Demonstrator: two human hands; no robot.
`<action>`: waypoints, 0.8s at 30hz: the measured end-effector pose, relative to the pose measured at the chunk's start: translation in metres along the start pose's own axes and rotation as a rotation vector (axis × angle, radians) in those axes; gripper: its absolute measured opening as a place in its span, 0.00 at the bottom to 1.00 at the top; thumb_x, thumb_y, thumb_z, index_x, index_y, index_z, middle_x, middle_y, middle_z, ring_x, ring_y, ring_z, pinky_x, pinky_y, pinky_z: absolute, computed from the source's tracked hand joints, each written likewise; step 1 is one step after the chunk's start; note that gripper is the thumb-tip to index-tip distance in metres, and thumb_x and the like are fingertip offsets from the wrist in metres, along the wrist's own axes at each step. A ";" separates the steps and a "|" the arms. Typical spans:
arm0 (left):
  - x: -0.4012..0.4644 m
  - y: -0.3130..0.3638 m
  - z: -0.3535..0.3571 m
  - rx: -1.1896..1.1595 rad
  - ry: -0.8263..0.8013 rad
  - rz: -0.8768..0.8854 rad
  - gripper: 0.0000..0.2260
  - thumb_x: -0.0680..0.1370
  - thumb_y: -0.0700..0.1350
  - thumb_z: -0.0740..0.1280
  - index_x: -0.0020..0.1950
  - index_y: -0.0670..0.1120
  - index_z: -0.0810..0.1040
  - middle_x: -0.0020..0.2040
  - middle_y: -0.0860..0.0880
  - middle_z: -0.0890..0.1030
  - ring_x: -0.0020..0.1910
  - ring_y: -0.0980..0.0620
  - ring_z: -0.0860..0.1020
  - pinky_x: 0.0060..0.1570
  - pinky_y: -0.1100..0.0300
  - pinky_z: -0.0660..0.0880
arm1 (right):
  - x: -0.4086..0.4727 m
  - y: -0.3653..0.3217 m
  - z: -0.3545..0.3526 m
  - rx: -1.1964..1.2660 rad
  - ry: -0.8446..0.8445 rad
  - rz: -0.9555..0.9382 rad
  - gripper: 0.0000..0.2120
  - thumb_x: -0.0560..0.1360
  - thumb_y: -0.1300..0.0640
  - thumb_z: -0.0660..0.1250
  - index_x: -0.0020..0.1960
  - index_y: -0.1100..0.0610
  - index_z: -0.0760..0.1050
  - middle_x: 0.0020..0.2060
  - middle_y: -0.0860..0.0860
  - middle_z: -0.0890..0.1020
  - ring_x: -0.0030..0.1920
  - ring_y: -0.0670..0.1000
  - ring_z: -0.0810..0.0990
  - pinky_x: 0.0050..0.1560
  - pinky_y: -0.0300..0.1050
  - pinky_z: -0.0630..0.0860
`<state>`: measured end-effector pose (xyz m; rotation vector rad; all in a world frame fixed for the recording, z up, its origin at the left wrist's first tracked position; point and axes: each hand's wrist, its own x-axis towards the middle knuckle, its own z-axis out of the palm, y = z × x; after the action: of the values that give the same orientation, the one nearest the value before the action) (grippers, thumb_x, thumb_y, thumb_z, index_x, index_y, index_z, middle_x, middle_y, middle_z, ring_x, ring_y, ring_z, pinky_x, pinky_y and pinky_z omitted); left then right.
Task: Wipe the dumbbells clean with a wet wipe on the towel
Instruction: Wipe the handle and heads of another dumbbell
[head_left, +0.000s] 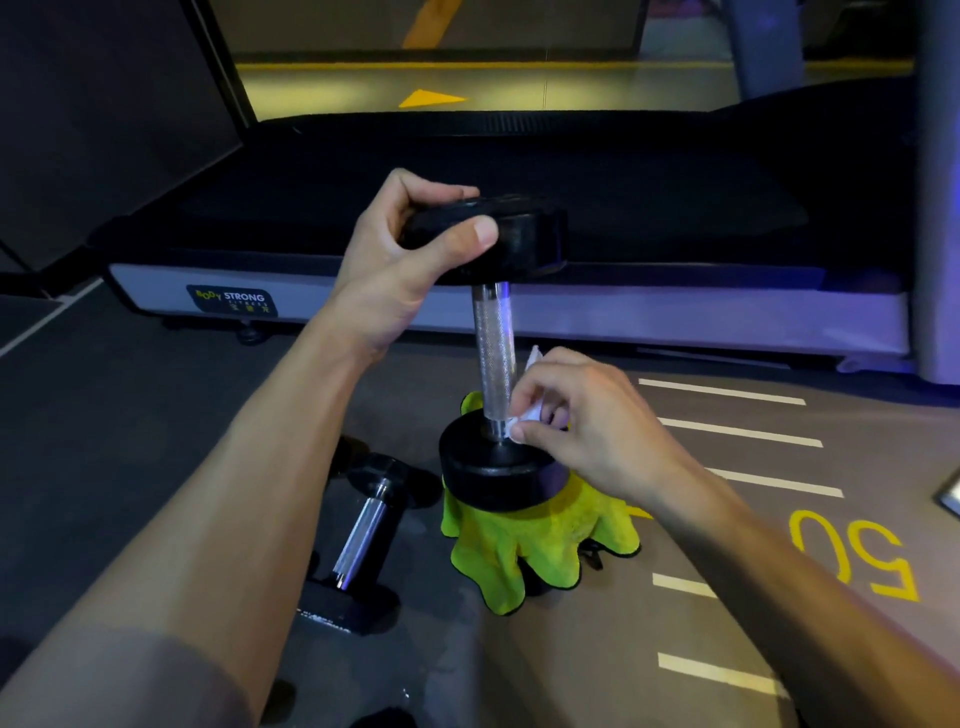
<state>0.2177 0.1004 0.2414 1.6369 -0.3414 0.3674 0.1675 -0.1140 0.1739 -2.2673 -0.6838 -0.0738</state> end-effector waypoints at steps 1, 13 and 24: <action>0.000 0.000 0.001 -0.003 -0.003 0.001 0.18 0.69 0.55 0.77 0.53 0.51 0.77 0.65 0.46 0.83 0.63 0.51 0.82 0.60 0.57 0.78 | 0.001 0.000 0.003 0.004 0.031 0.005 0.08 0.70 0.60 0.80 0.41 0.53 0.82 0.40 0.44 0.76 0.38 0.43 0.78 0.39 0.29 0.68; 0.001 -0.001 0.002 0.008 0.017 -0.012 0.19 0.69 0.56 0.77 0.54 0.51 0.77 0.65 0.48 0.84 0.64 0.50 0.82 0.61 0.53 0.79 | -0.005 0.008 0.034 0.090 0.241 -0.160 0.06 0.74 0.59 0.78 0.44 0.55 0.81 0.42 0.45 0.77 0.39 0.46 0.76 0.41 0.34 0.71; 0.001 -0.001 0.004 0.028 0.016 -0.007 0.19 0.69 0.57 0.77 0.54 0.51 0.78 0.65 0.48 0.84 0.63 0.53 0.82 0.62 0.53 0.79 | 0.006 0.000 0.025 -0.330 0.499 -0.303 0.08 0.80 0.52 0.72 0.58 0.49 0.85 0.42 0.46 0.80 0.44 0.54 0.77 0.45 0.49 0.70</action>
<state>0.2190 0.0962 0.2404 1.6614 -0.3192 0.3811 0.1690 -0.0945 0.1573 -2.2903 -0.7727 -0.9248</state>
